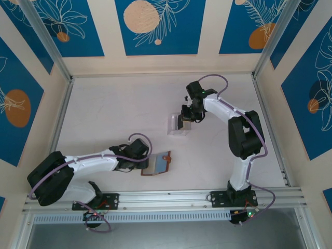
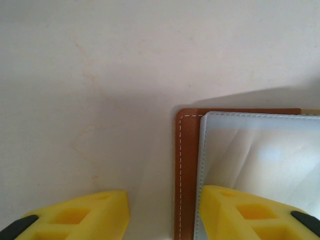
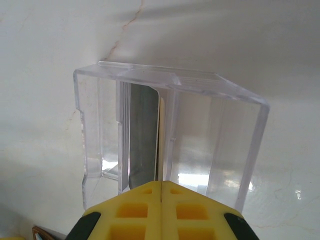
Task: Put the credit cards into the card holder
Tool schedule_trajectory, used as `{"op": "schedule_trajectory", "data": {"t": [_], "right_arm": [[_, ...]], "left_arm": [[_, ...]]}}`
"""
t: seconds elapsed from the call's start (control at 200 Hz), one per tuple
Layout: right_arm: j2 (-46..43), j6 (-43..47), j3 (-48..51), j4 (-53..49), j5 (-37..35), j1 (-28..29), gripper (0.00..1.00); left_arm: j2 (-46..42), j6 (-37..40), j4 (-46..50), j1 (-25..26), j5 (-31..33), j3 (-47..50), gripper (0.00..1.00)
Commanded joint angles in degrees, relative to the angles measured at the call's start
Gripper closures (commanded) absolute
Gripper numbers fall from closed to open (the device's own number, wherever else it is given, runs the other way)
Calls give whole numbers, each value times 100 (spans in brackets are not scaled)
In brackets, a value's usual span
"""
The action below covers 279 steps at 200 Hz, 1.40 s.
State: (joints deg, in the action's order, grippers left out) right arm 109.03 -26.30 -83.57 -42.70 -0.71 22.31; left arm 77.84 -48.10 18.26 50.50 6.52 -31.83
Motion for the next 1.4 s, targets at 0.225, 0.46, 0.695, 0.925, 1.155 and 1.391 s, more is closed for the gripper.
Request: {"op": "schedule_trajectory", "data": {"t": [0.225,0.46,0.695,0.925,1.155,1.391], "right_arm": [[-460,69,-98,-259,-186,-94,100],[-701,22,-60,-396,-308,-282,100],[-953,15,-25,-475,-254,-485,100],[-974,11,101,-440,-207,-546,100],[-837,-24,199,-278,-50,-494,100],[-814,-41,278,-320,-201,-395,100]], "left_arm": [[838,-77,-820,48,-213,419,55],[864,-77,-839,53,-222,424,55],[917,-68,-858,50,-239,402,55],[916,-68,-850,48,-231,409,55],[934,-67,-859,48,-239,397,55],[907,-64,-846,52,-231,424,55]]}}
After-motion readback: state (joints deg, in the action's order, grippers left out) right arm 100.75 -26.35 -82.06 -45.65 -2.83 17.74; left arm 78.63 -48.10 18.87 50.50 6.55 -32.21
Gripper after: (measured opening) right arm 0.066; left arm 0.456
